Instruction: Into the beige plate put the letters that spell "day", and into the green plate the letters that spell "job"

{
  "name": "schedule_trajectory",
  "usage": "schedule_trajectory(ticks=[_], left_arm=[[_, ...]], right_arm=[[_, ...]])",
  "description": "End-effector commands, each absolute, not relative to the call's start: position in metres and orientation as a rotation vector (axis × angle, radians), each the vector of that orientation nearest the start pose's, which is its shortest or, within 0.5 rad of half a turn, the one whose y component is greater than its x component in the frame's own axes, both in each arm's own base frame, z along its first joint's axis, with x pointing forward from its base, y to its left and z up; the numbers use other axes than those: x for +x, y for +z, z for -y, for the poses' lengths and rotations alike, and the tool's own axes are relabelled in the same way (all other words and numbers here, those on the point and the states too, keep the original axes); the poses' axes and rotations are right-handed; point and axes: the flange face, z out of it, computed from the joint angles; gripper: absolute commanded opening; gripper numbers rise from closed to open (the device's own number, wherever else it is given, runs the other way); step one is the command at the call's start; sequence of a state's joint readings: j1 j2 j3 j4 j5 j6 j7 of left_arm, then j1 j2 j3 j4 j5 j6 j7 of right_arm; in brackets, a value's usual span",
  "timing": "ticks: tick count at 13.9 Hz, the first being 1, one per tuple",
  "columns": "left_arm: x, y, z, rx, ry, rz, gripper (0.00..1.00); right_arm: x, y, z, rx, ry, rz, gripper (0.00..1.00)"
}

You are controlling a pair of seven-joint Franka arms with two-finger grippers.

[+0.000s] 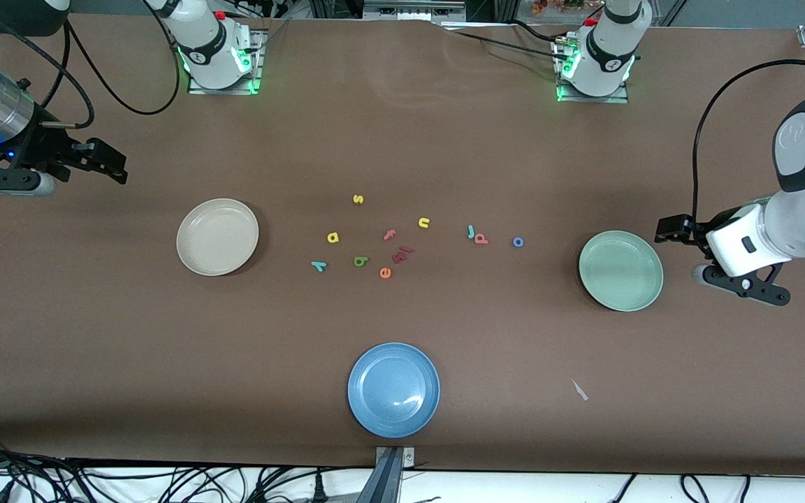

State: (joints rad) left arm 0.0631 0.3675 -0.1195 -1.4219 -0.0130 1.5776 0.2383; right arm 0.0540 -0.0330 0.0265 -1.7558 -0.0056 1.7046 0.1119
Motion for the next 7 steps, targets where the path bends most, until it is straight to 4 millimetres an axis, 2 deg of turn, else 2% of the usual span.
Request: schedule_trajectory(ticks=[1,7], left_arm=[[0.6447,0.4761,0.0280,-3.158,0.335,-0.445,0.99],[0.6451,0.4769,0.0271,-3.160,0.330,-0.443,0.99]], right_arm=[[0.5471,0.5701,-0.0456,-3.135,0.006,-0.050,1.00],[0.5464,0.5707,-0.0455,-3.135,0.008,-0.050,1.00]])
